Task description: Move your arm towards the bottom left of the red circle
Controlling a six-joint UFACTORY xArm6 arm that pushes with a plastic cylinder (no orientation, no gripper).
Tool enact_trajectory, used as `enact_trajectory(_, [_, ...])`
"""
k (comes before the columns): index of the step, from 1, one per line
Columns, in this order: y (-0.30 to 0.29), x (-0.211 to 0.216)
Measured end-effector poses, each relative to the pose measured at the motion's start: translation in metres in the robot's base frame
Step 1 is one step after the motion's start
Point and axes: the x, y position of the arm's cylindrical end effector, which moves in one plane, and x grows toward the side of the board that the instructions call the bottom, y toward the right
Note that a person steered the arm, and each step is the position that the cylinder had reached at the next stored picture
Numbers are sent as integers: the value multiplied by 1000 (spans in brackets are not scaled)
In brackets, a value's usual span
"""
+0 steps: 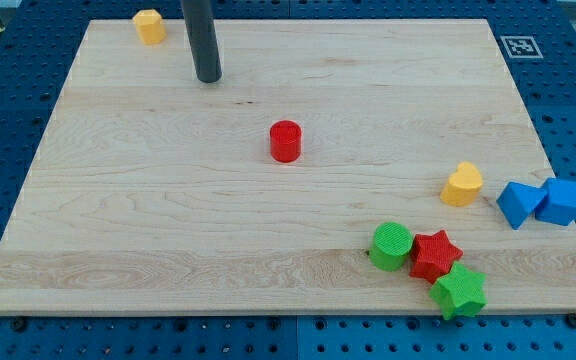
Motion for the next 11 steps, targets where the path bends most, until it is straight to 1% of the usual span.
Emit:
enact_trajectory(1, [0,9])
enact_trajectory(3, [0,81])
enact_trajectory(4, [0,102])
enact_trajectory(5, [0,110])
enact_trajectory(6, [4,150])
enact_trajectory(7, [14,175])
enact_trajectory(8, [21,176])
enact_trajectory(9, [44,186])
enact_trajectory(11, [73,193])
